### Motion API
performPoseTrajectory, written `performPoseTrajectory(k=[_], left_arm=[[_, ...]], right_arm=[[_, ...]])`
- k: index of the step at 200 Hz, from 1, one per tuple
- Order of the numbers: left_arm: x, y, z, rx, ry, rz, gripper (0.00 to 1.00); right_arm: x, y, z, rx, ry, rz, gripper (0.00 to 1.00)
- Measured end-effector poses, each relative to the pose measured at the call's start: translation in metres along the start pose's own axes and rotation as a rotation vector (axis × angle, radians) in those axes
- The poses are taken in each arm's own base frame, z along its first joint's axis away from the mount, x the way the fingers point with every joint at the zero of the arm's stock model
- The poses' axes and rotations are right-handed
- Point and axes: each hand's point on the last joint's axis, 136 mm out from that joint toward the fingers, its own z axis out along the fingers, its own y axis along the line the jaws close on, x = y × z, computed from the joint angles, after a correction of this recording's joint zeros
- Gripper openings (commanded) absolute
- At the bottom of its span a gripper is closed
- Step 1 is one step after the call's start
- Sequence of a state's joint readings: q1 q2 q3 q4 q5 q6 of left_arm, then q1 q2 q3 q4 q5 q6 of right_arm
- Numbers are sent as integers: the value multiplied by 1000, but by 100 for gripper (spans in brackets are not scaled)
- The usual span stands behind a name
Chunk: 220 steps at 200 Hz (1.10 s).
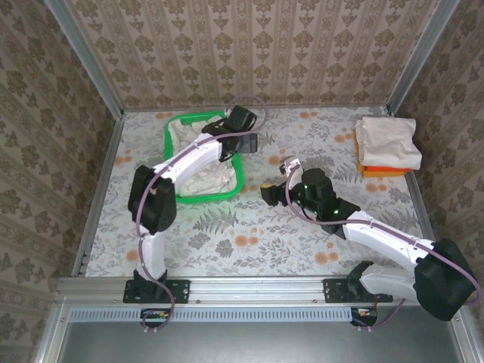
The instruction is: Fold and stack the t-shirts
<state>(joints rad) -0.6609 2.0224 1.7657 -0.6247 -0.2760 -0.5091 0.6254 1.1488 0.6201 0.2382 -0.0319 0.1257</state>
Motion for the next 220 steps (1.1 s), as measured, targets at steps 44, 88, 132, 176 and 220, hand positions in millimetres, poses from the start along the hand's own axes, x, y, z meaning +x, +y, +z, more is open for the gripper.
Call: performPoseTrajectory(k=[44, 88, 132, 176, 220], left_arm=[[33, 5, 34, -29, 127, 34, 38], [33, 12, 35, -30, 144, -1, 4], [30, 35, 33, -34, 141, 16, 0], [30, 92, 31, -69, 152, -2, 0], [19, 174, 34, -106, 146, -42, 0]], right_arm=[[2, 1, 1, -7, 8, -29, 89], [9, 3, 7, -19, 34, -48, 89], [2, 9, 12, -55, 33, -51, 90], [-9, 28, 23, -149, 28, -62, 93], [-31, 55, 38, -249, -22, -101, 95]])
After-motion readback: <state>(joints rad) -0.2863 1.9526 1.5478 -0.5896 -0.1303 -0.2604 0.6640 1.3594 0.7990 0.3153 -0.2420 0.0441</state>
